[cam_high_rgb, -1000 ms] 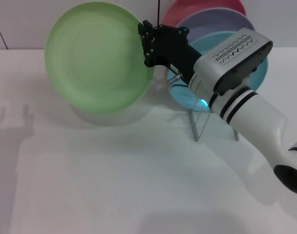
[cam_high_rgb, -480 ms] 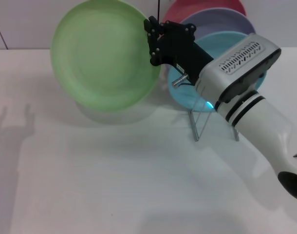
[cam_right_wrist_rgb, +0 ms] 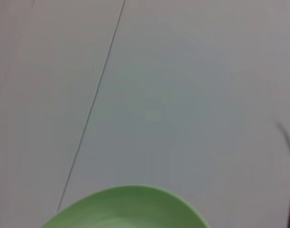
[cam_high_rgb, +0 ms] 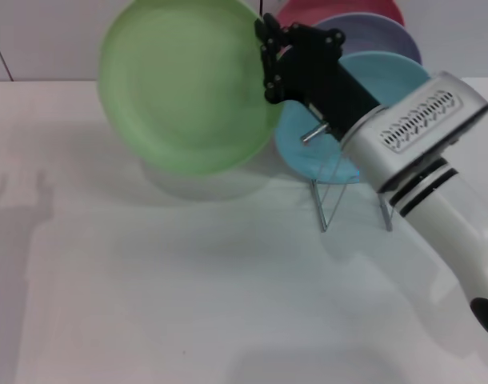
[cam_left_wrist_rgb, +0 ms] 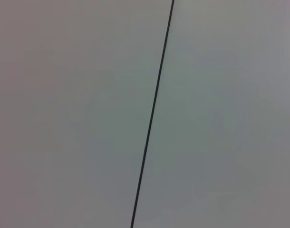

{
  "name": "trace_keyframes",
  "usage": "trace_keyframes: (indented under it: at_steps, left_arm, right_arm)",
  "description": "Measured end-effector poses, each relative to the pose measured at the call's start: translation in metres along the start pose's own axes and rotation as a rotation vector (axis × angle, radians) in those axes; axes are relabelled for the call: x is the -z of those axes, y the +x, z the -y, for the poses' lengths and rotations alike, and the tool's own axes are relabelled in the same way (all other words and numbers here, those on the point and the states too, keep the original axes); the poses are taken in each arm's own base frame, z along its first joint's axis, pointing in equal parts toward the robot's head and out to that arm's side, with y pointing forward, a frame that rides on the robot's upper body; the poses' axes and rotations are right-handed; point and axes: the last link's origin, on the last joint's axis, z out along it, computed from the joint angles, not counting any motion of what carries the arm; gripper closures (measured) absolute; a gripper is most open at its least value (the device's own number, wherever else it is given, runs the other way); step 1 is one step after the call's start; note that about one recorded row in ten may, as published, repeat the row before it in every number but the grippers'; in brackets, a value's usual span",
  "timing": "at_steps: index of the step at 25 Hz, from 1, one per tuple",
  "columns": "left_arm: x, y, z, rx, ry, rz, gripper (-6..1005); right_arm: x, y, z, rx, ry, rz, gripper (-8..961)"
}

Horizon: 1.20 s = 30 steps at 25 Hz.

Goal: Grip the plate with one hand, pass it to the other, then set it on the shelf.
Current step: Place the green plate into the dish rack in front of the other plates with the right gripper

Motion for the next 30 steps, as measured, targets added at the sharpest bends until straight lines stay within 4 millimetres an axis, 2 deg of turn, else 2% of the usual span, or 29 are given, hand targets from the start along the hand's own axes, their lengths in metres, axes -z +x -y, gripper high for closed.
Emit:
trace_keyframes:
  at_steps: [6, 15, 21, 30]
  left_arm:
    - [-0.002, 0.000, -0.001, 0.002, -0.001, -0.002, 445]
    - [-0.003, 0.000, -0.004, 0.008, -0.010, -0.005, 446]
    - [-0.004, 0.002, -0.006, 0.015, -0.015, -0.014, 446]
    - [-0.006, 0.003, -0.014, 0.027, -0.047, -0.023, 447]
  right_arm:
    - [0.019, -0.006, 0.020, 0.041, 0.050, 0.124, 925]
    - [0.049, -0.017, 0.037, 0.094, 0.095, 0.269, 927]
    - [0.068, -0.019, 0.056, 0.135, 0.104, 0.321, 929]
    - [0.084, -0.019, 0.077, 0.279, 0.103, 0.322, 931]
